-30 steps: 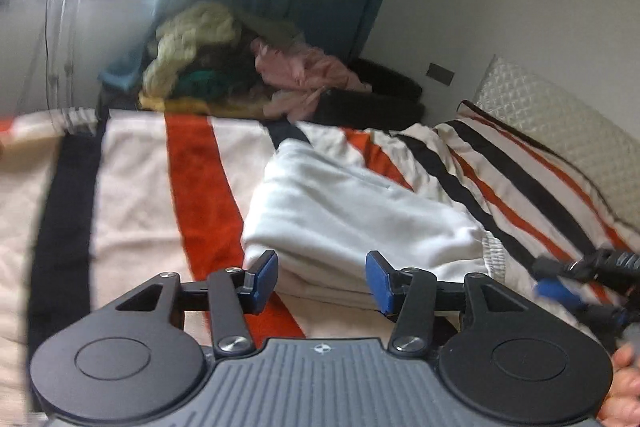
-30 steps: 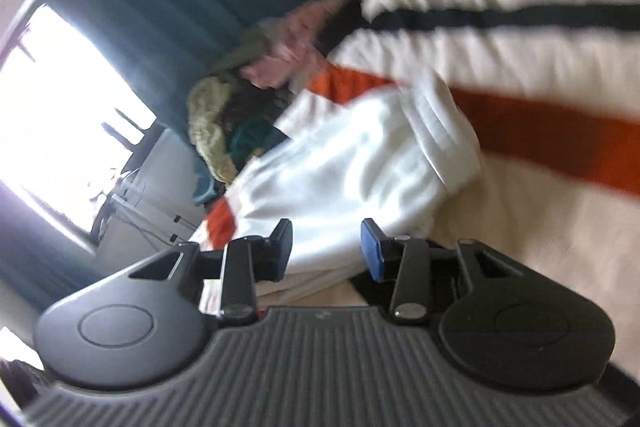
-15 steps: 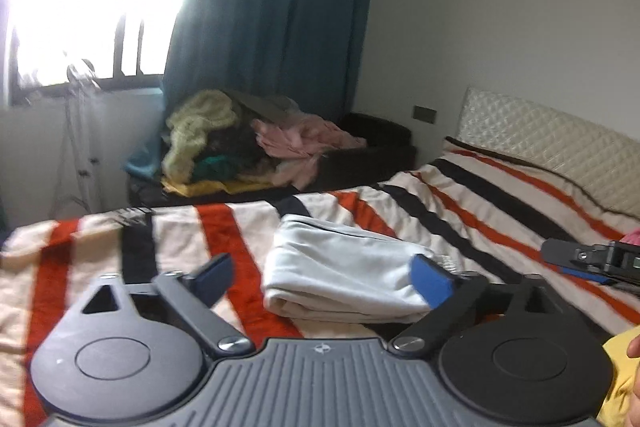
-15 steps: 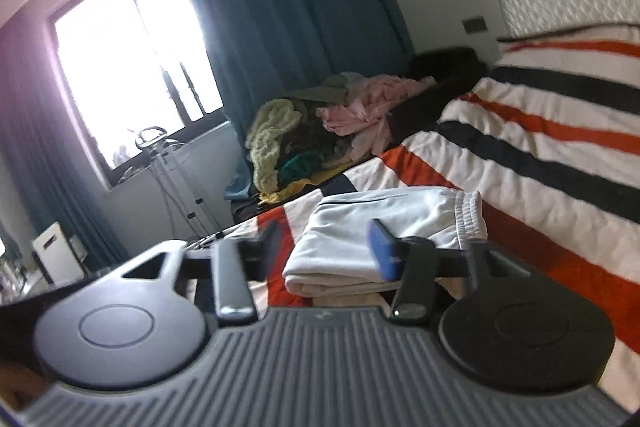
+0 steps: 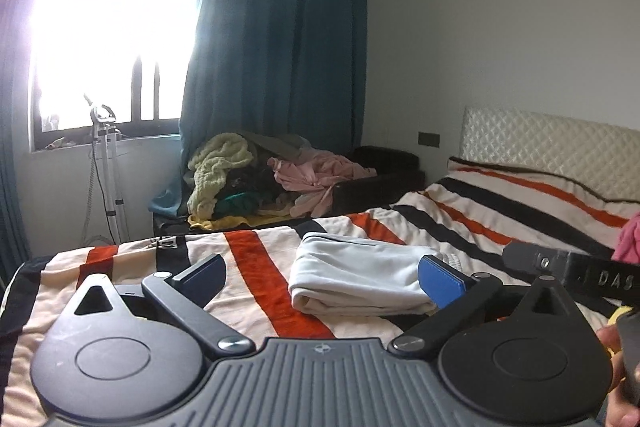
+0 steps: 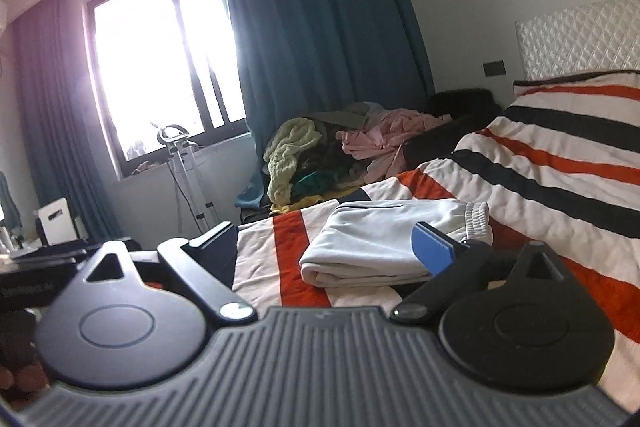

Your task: Fold clothes

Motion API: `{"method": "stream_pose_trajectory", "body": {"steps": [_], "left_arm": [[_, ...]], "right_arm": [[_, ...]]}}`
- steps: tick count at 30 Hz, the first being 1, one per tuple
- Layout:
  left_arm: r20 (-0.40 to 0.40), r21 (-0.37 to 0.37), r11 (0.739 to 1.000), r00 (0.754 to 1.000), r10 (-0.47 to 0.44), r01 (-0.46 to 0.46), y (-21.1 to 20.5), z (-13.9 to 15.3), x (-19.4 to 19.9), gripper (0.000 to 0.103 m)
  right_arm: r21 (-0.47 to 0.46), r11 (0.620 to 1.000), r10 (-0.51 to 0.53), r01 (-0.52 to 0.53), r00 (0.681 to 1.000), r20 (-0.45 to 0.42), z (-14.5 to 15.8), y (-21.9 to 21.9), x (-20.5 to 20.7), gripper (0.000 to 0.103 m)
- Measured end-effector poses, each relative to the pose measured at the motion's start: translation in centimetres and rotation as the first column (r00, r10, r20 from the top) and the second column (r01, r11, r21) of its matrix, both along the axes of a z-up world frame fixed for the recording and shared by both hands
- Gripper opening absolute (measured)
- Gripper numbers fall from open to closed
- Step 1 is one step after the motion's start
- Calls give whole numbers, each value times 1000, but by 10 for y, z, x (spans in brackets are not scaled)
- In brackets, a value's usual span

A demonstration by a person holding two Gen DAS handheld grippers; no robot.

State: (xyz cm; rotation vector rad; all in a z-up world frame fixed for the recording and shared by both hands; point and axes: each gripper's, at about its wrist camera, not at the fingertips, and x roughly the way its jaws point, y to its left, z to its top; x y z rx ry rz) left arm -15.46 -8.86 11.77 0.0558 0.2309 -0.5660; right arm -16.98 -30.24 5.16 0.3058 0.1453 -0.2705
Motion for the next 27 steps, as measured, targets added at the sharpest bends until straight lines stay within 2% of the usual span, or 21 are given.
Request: {"method": "stream_pose_trajectory", "body": {"steps": [4,7,18,23,27], "left_arm": [[24,-47,997,997,69,-68,16,-21,-2,103],[-10,-67,993,996,92,-92,25,-38,4,103],[-69,-28,994,993,99,-101,27,-63,21,103],[-62,24,995,993,99,-98,17,-72,20,103],[-80,16,996,993,90,-88,15,-74,18,103]], "right_arm": [[-33,999,-32,31,999,-14,-15,6,6,96],[-32,998,-47,45,998,-39,-29,4,13,96],[-32,995,-103,100,989,-104,-68,9,32,96],[-51,991,-127,122,985,-114,-71,10,34,96],[-76,988,-141,133,984,-107,-70,13,32,96]]}}
